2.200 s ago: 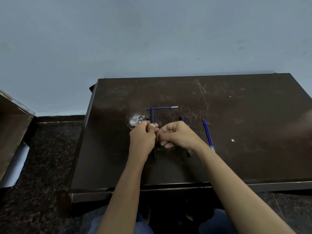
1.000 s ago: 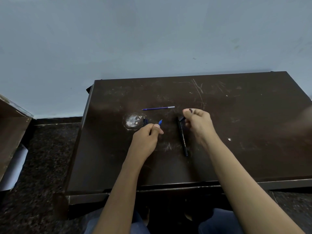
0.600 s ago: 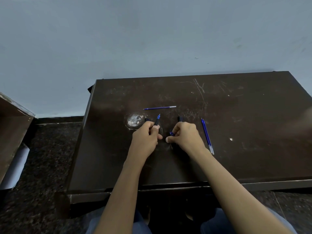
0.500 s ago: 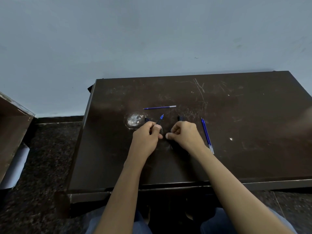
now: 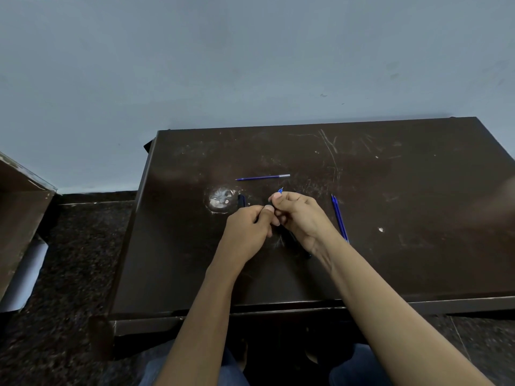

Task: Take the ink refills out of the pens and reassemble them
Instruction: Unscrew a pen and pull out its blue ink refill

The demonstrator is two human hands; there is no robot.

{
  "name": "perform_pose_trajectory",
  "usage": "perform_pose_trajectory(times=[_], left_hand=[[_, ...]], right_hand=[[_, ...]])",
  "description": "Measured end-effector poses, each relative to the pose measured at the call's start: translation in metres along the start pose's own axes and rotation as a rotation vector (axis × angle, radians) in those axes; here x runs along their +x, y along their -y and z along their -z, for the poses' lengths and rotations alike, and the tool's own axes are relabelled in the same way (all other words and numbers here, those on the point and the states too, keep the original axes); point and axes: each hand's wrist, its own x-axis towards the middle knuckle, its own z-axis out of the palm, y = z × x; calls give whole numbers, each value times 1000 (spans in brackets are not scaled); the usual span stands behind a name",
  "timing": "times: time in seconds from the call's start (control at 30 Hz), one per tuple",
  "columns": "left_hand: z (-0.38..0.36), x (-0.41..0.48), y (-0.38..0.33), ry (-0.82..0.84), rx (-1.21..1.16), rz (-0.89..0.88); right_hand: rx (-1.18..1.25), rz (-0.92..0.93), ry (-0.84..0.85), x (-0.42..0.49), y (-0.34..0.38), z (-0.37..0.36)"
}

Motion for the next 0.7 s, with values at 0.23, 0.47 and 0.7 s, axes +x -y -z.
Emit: perform_pose_trajectory(times=[0.23,0.47,0.7], left_hand=[[3,-5,-11,172,-400,164],[15,-4,-12,367,-732,308],[19,-2,-12,553,-1171,453]], right_hand=[[158,66,131,-4,6,3],[188,108,198,-8,13,2],[204,136,231,-10,19,-2]])
